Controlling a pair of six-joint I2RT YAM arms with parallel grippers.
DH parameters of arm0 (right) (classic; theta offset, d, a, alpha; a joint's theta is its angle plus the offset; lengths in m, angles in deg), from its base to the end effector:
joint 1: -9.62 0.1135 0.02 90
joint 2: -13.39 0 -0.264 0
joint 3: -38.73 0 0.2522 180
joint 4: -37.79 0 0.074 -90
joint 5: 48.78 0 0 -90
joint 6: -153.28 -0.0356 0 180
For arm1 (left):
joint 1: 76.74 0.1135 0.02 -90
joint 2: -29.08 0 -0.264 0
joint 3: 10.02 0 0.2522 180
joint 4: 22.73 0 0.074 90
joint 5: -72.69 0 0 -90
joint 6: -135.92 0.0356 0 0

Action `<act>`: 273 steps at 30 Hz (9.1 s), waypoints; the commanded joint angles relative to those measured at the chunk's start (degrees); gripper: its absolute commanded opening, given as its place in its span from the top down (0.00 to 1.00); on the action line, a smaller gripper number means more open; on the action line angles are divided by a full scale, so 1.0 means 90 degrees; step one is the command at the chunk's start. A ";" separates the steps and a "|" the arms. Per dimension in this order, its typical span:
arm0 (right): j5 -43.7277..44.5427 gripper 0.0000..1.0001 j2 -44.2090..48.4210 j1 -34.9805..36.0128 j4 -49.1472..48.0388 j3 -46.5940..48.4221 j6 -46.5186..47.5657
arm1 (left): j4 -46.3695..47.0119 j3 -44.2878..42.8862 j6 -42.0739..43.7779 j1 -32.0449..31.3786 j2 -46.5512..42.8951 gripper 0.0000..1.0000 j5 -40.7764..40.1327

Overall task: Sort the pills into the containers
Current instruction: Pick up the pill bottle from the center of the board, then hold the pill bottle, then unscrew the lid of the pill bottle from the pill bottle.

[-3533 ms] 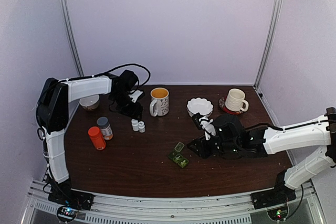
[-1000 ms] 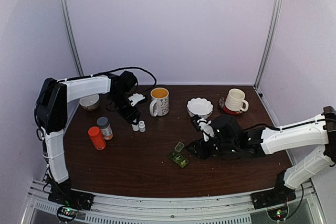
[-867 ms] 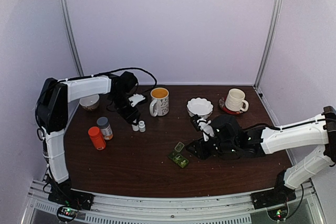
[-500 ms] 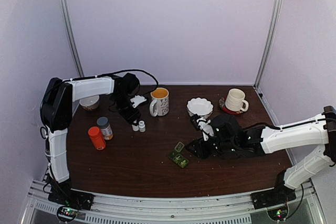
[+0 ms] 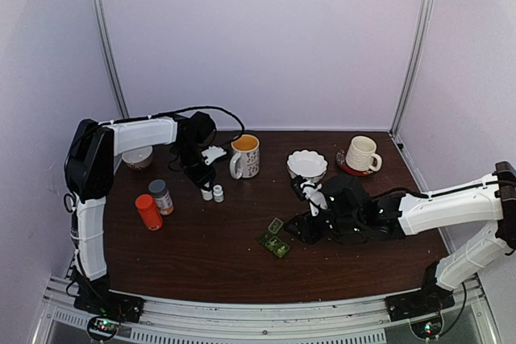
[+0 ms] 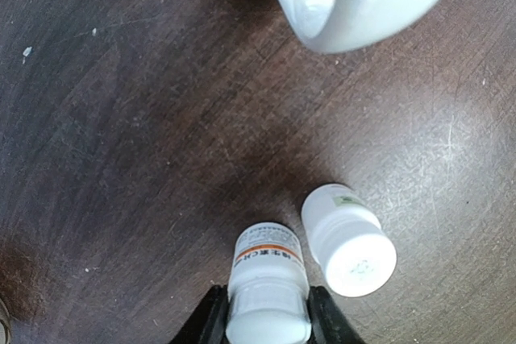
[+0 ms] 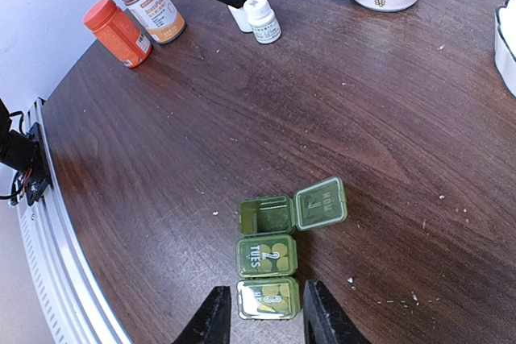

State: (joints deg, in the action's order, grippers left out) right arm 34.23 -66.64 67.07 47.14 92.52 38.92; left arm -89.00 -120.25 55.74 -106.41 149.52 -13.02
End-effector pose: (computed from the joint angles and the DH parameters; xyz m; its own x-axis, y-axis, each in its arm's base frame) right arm 0.1521 0.2463 0.1984 -0.6523 -0.2610 -0.7116 -0.6815 0.6128 0.3999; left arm 0.3702 -0.2140 0.1899 -0.7457 0.6205 -0.2428 0.6454 0.7631 -0.0318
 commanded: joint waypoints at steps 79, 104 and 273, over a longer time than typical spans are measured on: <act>-0.1842 0.87 0.0200 0.0867 -0.1710 0.1187 0.0902 | 0.0515 0.0913 -0.1042 -0.2201 -0.3769 0.76 0.4695; 0.2338 1.00 0.0492 0.2078 -0.0458 0.1232 0.3042 | 0.2743 0.2272 -0.4318 -0.2059 -0.4248 0.19 0.3530; -0.2891 1.00 0.0028 0.1097 0.0293 0.2632 0.1767 | 0.1772 0.2794 0.5569 -0.2143 -0.5376 0.57 0.6195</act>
State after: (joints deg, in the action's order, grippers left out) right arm 8.99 -65.83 77.35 51.78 114.16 55.36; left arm -73.07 -93.21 105.47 -125.49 100.58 40.64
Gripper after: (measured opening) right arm 0.311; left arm 0.463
